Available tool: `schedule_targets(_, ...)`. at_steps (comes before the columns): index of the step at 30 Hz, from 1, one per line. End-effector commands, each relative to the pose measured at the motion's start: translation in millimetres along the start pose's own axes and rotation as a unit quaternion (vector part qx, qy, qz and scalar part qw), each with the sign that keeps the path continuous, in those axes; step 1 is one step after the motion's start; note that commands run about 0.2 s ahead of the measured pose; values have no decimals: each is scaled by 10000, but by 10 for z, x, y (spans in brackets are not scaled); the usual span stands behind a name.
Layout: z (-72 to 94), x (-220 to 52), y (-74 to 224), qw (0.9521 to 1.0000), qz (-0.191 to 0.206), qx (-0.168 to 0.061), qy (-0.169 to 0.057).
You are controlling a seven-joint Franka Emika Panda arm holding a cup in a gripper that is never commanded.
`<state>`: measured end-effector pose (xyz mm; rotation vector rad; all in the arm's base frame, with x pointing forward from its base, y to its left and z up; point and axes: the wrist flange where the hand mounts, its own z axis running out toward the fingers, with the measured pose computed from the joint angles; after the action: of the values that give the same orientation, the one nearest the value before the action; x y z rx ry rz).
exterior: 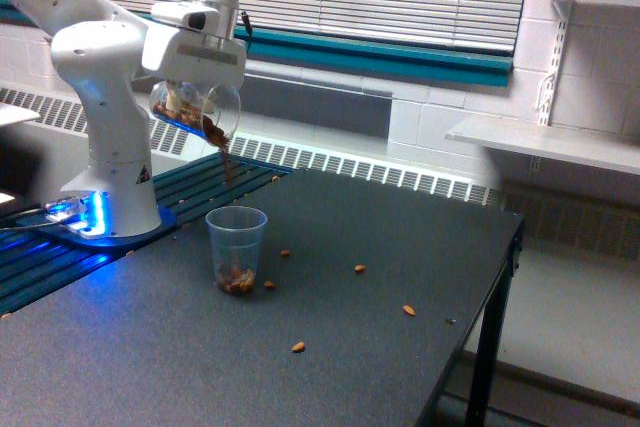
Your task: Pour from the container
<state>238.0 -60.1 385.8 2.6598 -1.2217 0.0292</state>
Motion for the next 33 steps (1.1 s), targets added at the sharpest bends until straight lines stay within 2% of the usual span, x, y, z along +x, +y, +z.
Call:
schedule_targets(1,122,-46,-39,9997,-190,-91,-84)
schedule_targets(13,151,-16,-29,9996,-186,-158,-156)
schedule_targets(33,229,-44,-28,9985,-288,-230,-403)
